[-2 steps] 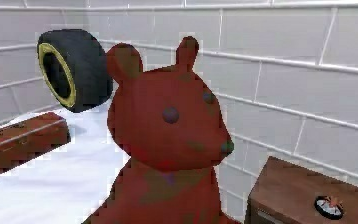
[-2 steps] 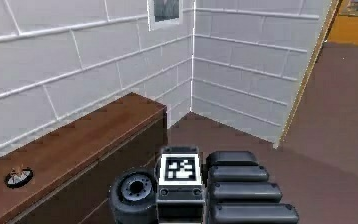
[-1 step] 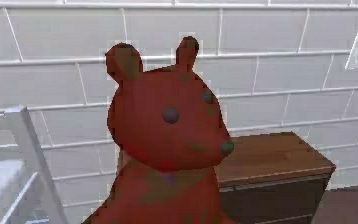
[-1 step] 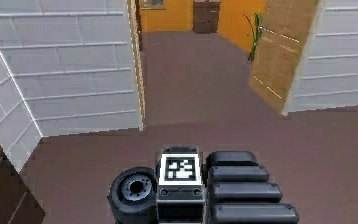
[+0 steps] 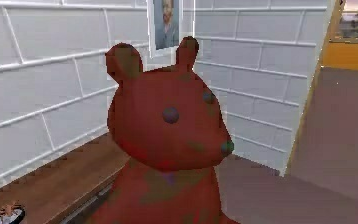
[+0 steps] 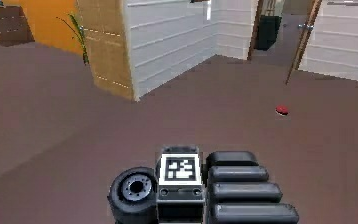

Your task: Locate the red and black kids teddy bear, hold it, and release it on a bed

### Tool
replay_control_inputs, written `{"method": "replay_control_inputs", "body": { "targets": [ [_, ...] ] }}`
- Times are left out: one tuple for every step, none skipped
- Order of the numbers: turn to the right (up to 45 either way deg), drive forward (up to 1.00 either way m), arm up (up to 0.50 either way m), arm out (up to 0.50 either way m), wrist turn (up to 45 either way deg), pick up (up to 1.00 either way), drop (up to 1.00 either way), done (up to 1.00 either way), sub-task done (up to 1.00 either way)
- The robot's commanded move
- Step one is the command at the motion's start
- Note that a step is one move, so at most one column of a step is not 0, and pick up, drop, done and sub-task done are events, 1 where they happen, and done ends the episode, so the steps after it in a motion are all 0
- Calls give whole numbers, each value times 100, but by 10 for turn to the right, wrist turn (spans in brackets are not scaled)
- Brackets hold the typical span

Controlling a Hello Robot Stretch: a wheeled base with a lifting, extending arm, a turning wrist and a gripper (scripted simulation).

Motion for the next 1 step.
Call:
{"method": "replay_control_inputs", "body": {
  "targets": [
    [450,0,0,0,0,0,0,0,0]
  ]
}}
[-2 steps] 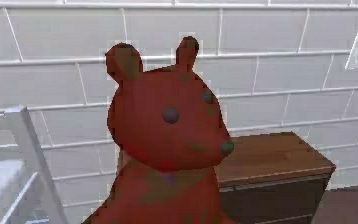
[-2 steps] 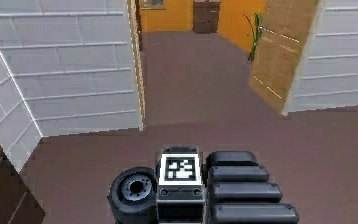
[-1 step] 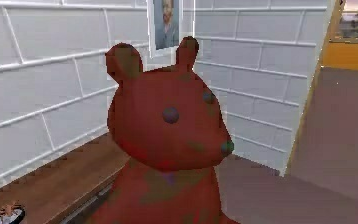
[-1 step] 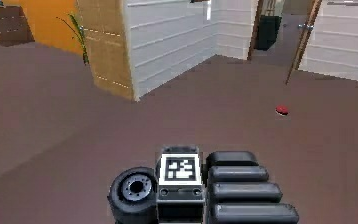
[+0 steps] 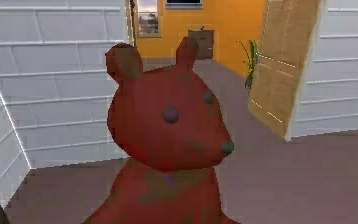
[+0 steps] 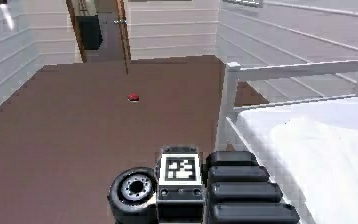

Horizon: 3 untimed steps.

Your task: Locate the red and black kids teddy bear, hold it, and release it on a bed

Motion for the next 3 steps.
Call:
{"method": "replay_control_inputs", "body": {
  "targets": [
    [330,0,0,0,0,0,0,0,0],
    [450,0,0,0,0,0,0,0,0],
    [450,0,0,0,0,0,0,0,0]
  ]
}}
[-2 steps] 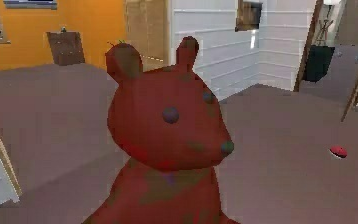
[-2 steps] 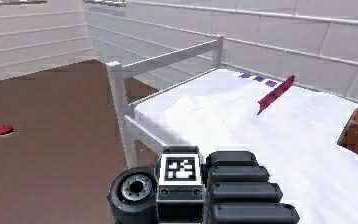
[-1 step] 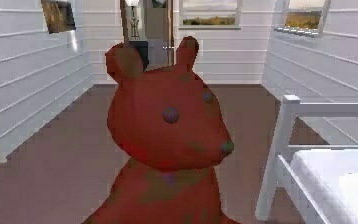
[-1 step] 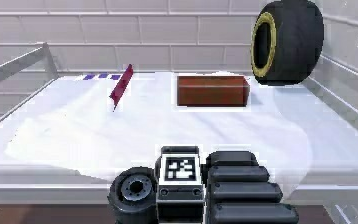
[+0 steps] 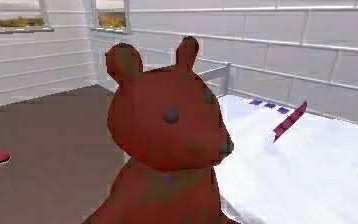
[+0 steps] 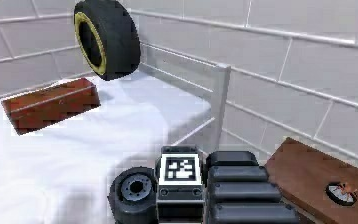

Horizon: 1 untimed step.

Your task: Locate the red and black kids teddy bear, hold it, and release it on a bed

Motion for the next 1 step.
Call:
{"method": "replay_control_inputs", "body": {
  "targets": [
    [450,0,0,0,0,0,0,0,0]
  ]
}}
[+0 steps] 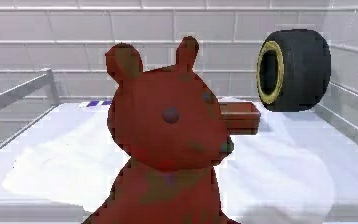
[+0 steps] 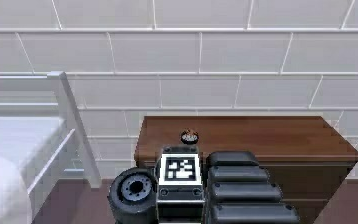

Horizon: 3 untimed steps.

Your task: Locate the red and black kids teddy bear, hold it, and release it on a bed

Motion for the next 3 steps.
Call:
{"method": "replay_control_inputs", "body": {
  "targets": [
    [90,0,0,0,0,0,0,0,0],
    [0,25,0,0,0,0,0,0,0],
    [-450,0,0,0,0,0,0,0,0]
  ]
}}
